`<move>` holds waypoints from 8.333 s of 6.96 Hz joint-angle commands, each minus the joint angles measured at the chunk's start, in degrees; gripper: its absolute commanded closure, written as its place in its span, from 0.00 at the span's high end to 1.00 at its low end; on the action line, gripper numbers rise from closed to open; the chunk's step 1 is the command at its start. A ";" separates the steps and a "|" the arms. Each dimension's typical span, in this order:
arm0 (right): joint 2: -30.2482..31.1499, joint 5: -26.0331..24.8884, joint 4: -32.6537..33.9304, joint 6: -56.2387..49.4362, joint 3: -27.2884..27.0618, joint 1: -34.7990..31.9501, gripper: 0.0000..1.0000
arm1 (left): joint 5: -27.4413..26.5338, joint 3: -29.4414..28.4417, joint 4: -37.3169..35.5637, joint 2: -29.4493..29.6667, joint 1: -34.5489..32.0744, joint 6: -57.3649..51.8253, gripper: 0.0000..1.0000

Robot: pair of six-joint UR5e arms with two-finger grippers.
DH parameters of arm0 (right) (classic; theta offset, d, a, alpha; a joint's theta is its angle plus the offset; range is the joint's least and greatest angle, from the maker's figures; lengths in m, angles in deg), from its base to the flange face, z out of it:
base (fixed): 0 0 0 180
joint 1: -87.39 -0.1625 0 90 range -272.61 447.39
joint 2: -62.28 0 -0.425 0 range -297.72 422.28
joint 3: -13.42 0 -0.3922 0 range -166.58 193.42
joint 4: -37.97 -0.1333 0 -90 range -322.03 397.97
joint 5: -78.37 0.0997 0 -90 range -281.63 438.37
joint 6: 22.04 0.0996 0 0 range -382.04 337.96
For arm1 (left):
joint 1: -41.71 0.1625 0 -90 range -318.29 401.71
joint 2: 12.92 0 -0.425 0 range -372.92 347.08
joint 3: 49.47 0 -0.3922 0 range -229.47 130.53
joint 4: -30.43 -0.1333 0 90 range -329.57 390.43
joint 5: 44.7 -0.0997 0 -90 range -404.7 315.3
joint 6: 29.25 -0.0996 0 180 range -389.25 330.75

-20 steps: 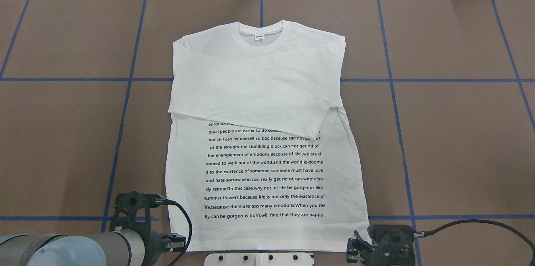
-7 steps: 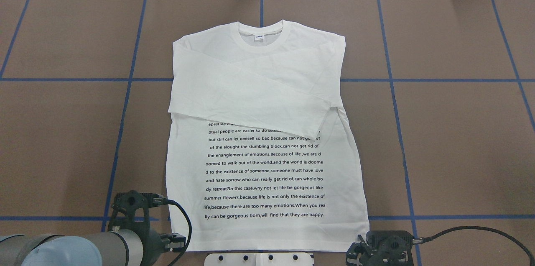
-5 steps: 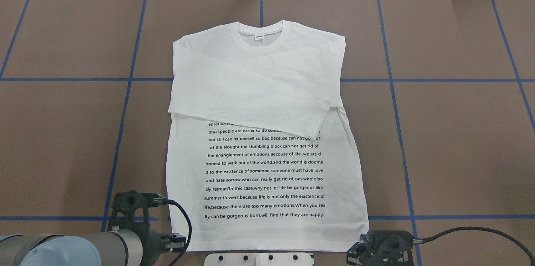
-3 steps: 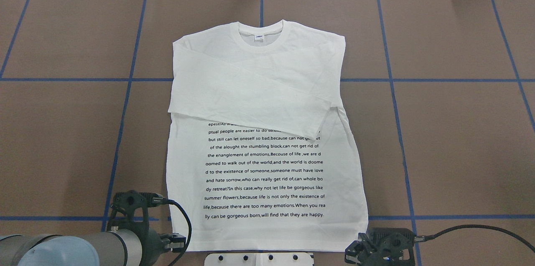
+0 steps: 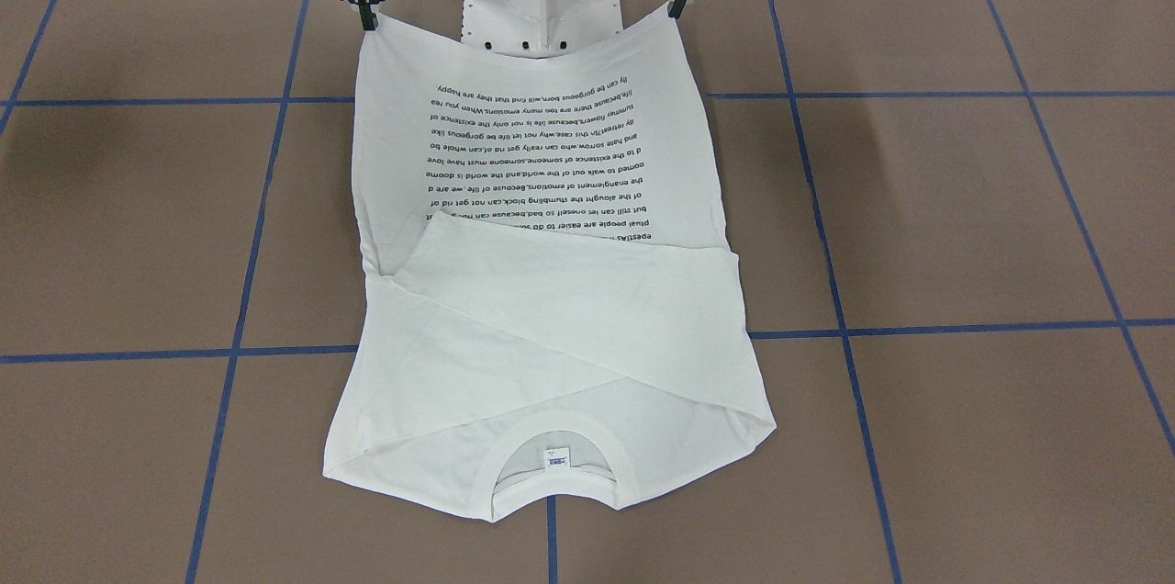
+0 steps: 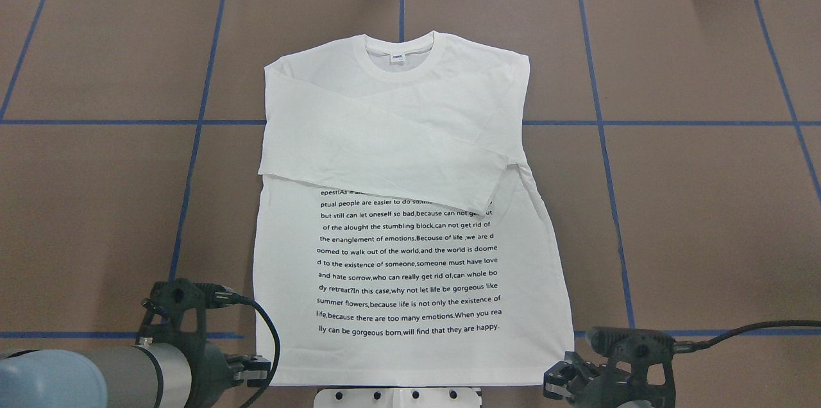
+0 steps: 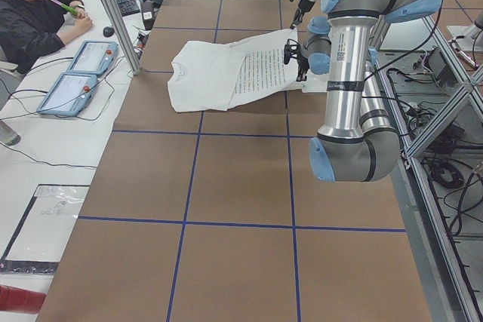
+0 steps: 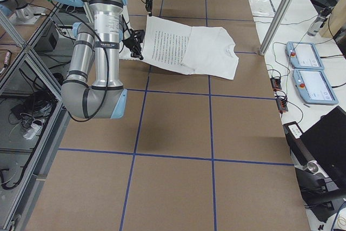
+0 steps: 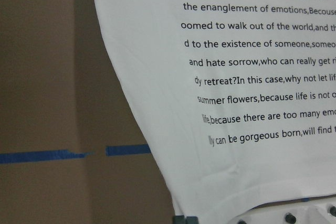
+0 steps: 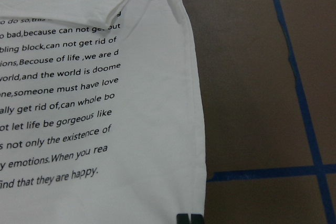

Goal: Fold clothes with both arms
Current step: 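Lift the hem with both grippers and fold it toward the collar, then lay the hem down near the collar and open both grippers, then move the left gripper to the folded shirt's side edge nearest the robot, then push the folded shirt away from the robot with the left gripper, then reach the right gripper over the shirt to the collar area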

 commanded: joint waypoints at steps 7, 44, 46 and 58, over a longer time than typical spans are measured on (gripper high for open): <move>-27.95 26.84 14.85 -29.67 9.75 -39.31 0.00 | 10.40 -5.53 -22.35 22.09 -30.25 -25.51 0.00; -33.75 30.40 -23.86 -45.80 55.58 -51.86 1.00 | 1.26 -85.80 44.86 35.29 -49.26 -45.72 0.00; -34.01 30.40 -23.86 -45.71 54.87 -50.98 1.00 | 1.25 -87.83 46.82 37.31 -49.43 -45.90 0.96; -60.29 17.21 -46.54 -20.21 94.51 -39.90 0.80 | 2.57 -79.47 51.85 30.09 -49.96 -48.28 1.00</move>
